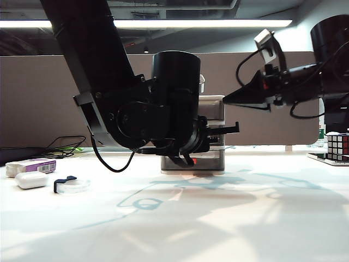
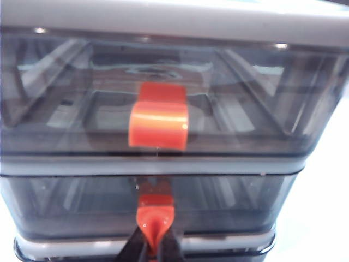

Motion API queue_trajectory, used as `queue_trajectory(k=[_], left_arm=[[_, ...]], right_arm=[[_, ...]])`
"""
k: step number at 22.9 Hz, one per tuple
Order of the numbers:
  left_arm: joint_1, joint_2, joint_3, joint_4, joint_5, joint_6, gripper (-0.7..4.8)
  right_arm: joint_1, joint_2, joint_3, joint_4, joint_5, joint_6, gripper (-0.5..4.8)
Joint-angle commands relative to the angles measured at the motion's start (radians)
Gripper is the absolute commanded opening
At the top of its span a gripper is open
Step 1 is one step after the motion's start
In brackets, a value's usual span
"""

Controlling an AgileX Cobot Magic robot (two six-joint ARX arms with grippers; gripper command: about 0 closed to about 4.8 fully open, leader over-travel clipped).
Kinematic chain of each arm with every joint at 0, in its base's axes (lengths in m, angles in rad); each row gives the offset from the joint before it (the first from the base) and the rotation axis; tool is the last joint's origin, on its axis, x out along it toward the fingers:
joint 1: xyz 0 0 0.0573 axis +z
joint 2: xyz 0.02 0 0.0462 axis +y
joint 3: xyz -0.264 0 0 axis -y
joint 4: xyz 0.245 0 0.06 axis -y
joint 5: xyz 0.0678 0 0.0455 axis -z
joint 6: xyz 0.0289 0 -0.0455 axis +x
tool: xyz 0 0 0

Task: Open the second layer of the drawer on the table, pick up the transparent tape on the table and put it in, and finally close the drawer.

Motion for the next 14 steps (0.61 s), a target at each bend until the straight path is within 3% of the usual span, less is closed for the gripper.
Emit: queue_trajectory(k=[1,9,14], left_arm=[[0.0,0.0,-0.002,-0.024,-0.012,-0.009,-0.06],[-0.011,-0.006,-0.034,-0.023,-0.013,-0.014,-0.06],[-0.012,-0.048,-0.121,-0.018,-0.012,-0.116,-0.06]], right_arm=[[0.029,0.02,0.027,-0.004,-0.006,0.001,-0.05],[0.07,0.089,0.114,-0.019,0.035,-0.002,-0.05],[0.072,0.089,0.119,-0.015,0.107,-0.002,-0.05]])
